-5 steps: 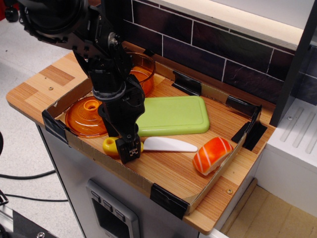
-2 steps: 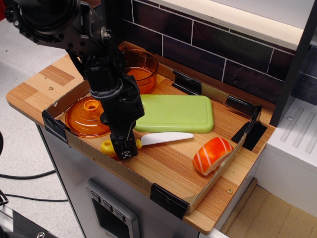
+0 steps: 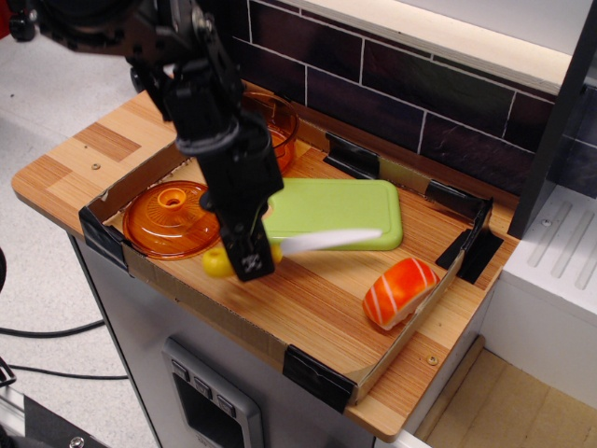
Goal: Put knife on cutting board
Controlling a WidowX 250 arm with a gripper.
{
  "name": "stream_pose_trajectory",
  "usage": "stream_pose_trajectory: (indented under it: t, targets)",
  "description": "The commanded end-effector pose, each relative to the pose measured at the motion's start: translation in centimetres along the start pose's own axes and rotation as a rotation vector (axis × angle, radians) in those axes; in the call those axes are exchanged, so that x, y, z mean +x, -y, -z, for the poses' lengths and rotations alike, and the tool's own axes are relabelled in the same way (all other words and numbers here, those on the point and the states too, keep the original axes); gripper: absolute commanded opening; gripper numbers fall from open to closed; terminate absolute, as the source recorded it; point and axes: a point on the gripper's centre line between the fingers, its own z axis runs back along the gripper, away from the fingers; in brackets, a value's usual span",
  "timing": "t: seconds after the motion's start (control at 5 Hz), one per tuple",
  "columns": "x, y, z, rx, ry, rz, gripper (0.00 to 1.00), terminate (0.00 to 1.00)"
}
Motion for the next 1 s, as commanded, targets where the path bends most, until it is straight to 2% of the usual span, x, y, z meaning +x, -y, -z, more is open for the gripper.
stream_pose_trajectory:
  t: [0.0,0.2,0.4,0.6,0.8]
  targets:
    - [3.1,-2.9,-3.4,0.068,0.09,-0.031,0.0,0.0]
    - [3.5,-4.2,-2.7,0.105,0.082,-0.045,0.0,0.0]
    - [3.7,-5.1,-1.6,0.105,0.045,-0.053,0.0,0.0]
    - [4.0,-6.2,-1.2,0.135,0.049,-0.074,0.0,0.0]
    - [4.1,-6.8,-1.2,0.133,0.047,-0.086,1.0,0.0]
